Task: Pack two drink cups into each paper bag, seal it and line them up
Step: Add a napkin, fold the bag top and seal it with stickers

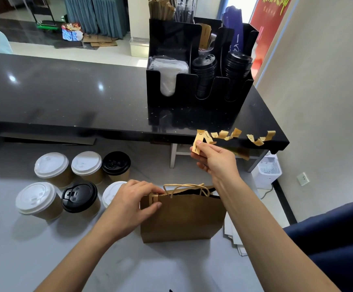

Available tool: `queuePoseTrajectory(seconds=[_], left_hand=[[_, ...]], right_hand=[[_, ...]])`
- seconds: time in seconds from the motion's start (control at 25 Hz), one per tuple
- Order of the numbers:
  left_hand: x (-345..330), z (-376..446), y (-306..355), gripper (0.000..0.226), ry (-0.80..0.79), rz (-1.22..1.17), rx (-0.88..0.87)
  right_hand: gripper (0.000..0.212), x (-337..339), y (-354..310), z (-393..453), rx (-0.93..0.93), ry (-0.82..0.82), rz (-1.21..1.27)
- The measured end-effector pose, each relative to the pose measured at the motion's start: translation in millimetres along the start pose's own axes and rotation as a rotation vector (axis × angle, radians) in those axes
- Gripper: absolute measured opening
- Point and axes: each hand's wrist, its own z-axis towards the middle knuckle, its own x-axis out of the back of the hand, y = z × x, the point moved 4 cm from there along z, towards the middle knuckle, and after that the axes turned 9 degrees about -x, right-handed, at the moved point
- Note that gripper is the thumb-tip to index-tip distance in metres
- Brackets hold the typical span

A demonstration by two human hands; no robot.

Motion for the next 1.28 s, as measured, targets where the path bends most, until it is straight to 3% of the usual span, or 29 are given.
queuePoseTrajectory(seconds=[0.4, 0.6, 0.84, 1.0, 1.28], left_hand=[[8.7, -2.0, 24.6, 0.031, 0.061, 0.017, -0.024], [15.8, -3.0, 44.5, 0.04, 0.204, 0.013, -0.085], [26.1, -10.0, 78.8, 0.021, 0.423, 0.245, -0.346], [-1.7, -14.3, 105.1, 0.016, 0.229, 0.223, -0.478], [-38.9, 0.5, 120.0, 0.054, 0.117, 0.201, -0.207]], right_hand=[[0.017, 49.9, 0.4, -31.1, 0.13, 0.087, -0.062], [0.019, 73.9, 5.1, -45.1, 0.158, 0.148, -0.064], [0.016, 91.6, 22.5, -58.1, 0.157, 0.198, -0.068], [0.007, 100.4, 33.9, -65.2, 0.142, 0.218, -0.062], [0.004, 112.4, 46.8, -77.2, 0.149, 0.216, -0.135]])
